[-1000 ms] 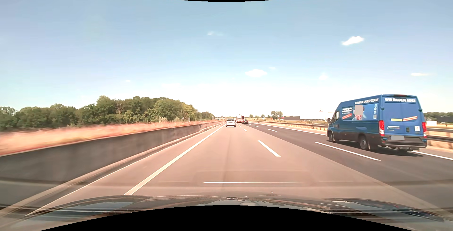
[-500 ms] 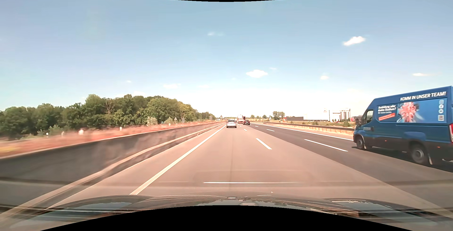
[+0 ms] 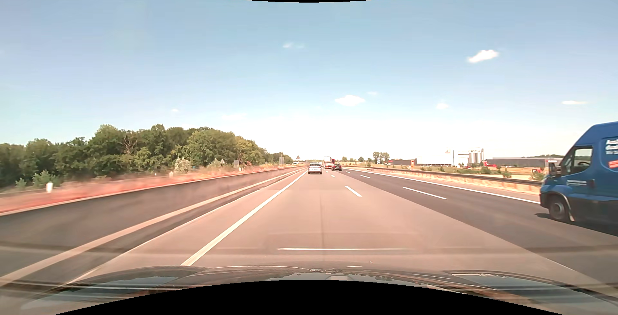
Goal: Follow the waypoints while adhering to traffic rules and regulations
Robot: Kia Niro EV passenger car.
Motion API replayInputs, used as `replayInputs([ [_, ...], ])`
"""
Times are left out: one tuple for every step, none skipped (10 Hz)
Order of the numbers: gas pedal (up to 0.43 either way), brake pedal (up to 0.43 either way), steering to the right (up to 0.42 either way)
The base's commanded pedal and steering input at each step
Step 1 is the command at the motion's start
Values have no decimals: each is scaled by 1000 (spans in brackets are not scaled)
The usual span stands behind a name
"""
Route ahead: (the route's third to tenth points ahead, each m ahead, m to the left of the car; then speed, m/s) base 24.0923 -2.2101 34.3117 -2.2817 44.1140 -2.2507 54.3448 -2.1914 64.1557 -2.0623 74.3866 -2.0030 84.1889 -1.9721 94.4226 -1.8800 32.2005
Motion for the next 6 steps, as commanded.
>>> replayInputs([
  [311,0,-2],
  [311,0,-2],
  [311,0,-2],
  [299,0,-2],
  [299,0,-2],
  [299,0,-1],
])
